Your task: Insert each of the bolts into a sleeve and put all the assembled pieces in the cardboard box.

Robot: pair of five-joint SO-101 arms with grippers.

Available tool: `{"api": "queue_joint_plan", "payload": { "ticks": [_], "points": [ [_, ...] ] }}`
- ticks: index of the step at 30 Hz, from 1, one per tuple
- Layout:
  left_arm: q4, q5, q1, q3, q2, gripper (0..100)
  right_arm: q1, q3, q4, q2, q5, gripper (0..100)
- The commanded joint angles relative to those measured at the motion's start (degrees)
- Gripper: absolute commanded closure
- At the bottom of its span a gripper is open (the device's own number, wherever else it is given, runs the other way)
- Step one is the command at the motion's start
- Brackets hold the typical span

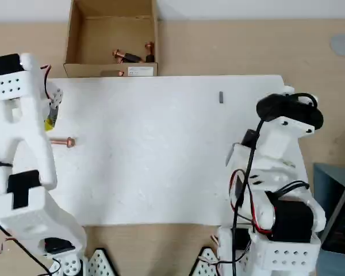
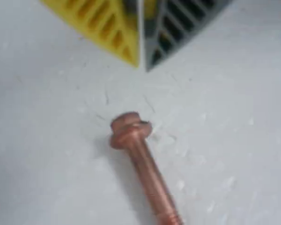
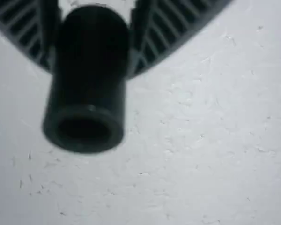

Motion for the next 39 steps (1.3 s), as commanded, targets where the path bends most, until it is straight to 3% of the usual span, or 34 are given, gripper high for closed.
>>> {"api": "queue_joint_plan", "payload": {
  "ticks": [1,15,21,27,32,39],
  "points": [
    [0.62,-8.18,0.62,-0.97,-6.46,100,0.48,-3.47,0.09,-0.4,-0.44,99.0],
    [0.62,-55.91,0.0,7.56,-14.73,100,0.48,-3.3,0.09,-0.4,-0.44,99.0],
    [0.62,-70.68,0.18,12.66,-14.37,100,0.4,-3.12,0.18,-0.4,-0.35,99.0],
    [0.53,-90.99,-0.53,13.89,-14.37,100,0.22,-1.36,0.18,-0.4,-0.09,99.0],
    [0.53,-104.09,-0.7,14.24,-14.29,100,0.22,1.01,0.18,-0.4,-0.26,99.0],
    [0.53,-115.43,-0.35,13.89,-12.18,100,0.22,1.89,0.09,-0.31,0.0,99.0]
  ]
}}
